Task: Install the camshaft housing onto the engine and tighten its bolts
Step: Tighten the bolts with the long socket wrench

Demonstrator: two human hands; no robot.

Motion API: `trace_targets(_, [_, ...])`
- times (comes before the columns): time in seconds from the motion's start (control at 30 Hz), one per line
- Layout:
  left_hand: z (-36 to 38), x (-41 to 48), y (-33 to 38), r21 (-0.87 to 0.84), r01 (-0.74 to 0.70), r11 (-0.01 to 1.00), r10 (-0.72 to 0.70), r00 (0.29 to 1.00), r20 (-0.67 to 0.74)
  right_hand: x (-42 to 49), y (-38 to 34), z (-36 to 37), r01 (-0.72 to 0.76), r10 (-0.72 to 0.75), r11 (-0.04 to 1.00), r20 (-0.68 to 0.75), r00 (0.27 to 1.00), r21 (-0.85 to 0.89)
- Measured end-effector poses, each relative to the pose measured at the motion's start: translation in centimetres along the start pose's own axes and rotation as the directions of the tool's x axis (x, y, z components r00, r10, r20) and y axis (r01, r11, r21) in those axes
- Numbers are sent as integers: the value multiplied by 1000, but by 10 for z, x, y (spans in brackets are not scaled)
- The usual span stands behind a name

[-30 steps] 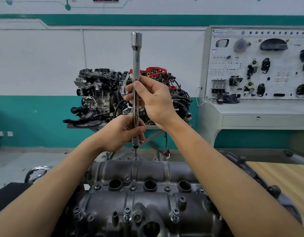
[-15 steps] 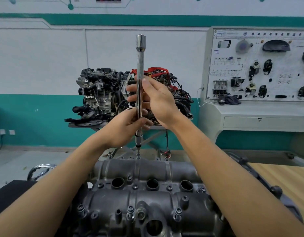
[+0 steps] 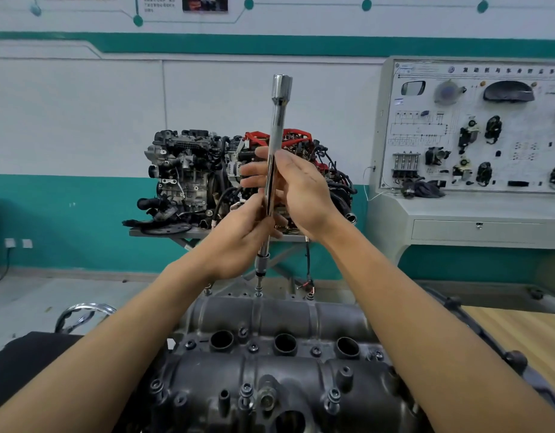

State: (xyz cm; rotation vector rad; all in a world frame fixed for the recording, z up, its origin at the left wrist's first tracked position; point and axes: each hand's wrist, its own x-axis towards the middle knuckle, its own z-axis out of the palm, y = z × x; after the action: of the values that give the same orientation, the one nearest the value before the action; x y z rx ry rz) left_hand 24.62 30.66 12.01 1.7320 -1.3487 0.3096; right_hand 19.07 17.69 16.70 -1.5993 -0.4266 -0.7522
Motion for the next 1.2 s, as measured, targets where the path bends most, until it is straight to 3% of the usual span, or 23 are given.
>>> trace_targets(0.13, [4,0,-2,166,65,984,-53,996,-77,0,0,5,100,-114,980,-71,991,-174])
trace_targets(0.27, [5,1,1,172,38,984,6,968,-250,2,6,14,119,-183,944,-190,964,-307])
trace_targets(0.47, [-2,8,1,93,86,992,-81,995,-52,2,5,11,99,-95,985,34,995,-141])
trace_targets(0.57, [-5,7,-4,34,97,995,-97,995,19,2,6,12,132,-139,966,-17,990,-224])
trace_targets(0.63, [-4,5,-8,80,116,990,-116,993,-11,3,7,12,140,-183,950,-135,974,-280])
trace_targets(0.73, [-2,4,-6,122,142,982,-114,971,-211,4,8,11,123,-211,934,-239,948,-334])
trace_targets(0.8, [0,4,-4,112,102,988,-75,972,-222,3,7,11,81,-151,939,-188,970,-335])
trace_targets(0.93, [2,4,0,71,61,996,-55,995,-83,1,1,6,0,-3,999,-51,999,-49])
trace_targets(0.97, [1,4,0,77,70,995,-64,995,-74,0,0,5,-1,-1,999,-47,999,-48])
trace_targets(1.07, [2,3,0,183,81,980,-54,988,-144,2,3,4,55,-70,984,-88,994,-167])
trace_targets(1.2, [3,2,2,191,105,976,-59,972,-228,5,7,8,108,-175,947,-206,963,-301])
